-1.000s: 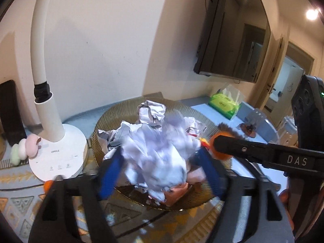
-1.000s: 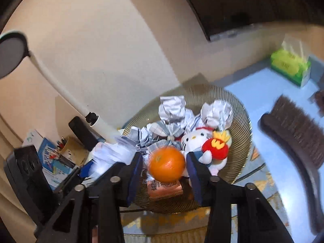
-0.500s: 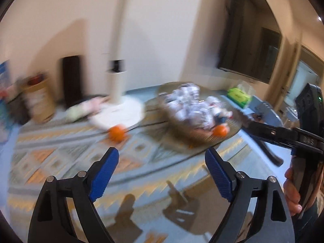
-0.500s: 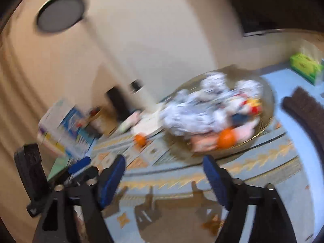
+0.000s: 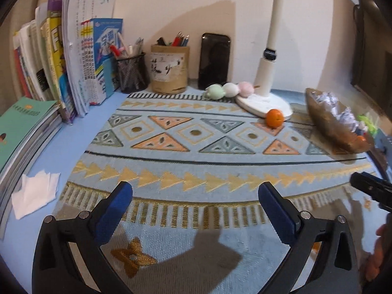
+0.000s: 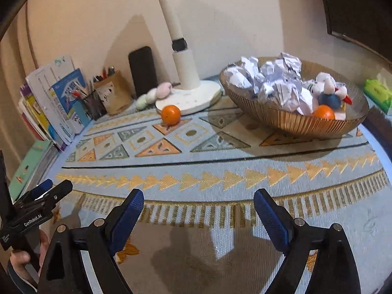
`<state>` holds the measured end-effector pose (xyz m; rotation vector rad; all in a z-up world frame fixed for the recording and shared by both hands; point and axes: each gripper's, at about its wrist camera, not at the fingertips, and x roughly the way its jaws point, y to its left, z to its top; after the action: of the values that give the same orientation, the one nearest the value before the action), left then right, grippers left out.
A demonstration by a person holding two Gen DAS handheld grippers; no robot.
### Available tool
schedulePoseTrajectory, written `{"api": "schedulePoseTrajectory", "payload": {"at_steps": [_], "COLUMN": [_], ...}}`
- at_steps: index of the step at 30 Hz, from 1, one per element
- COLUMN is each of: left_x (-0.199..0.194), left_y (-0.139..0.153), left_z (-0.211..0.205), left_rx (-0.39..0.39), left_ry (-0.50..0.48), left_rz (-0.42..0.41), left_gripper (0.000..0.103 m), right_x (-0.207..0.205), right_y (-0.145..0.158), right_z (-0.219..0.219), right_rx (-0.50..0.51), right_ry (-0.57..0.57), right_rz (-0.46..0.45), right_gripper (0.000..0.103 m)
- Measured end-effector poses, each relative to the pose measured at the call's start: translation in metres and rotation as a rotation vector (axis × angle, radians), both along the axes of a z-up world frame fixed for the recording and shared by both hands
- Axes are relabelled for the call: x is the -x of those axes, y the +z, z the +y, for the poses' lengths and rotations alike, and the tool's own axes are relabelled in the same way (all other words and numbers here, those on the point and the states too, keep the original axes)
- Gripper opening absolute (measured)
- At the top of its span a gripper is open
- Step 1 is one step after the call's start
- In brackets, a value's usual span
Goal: Organize objects
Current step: 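Move both open tools back over the rug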
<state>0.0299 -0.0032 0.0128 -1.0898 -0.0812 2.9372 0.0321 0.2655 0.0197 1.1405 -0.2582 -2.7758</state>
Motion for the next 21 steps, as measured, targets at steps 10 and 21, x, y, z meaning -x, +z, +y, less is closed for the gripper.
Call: {"api": "schedulePoseTrajectory", "payload": {"at_steps": [10,21], "left_x": [0.0007,0.0006], "left_y": [-0.0026,-0.0032], "left_z": [-0.0019,-0.0017], "left_rx": [0.012,0.005], "left_ry": [0.018,0.003], "left_rz": [-0.018,-0.023], "left_gripper": [0.102,0.102], "right_x": [0.0026,0.0037], "right_y": [-0.0031,-0.0051], "right_z": [-0.0006,-0.0077], "right_rx": [-0.006,-0.060], "right_ry": [-0.016,-0.015], "right_rz": [-0.021,-0.031], "right_gripper": [0.091,0.091]}}
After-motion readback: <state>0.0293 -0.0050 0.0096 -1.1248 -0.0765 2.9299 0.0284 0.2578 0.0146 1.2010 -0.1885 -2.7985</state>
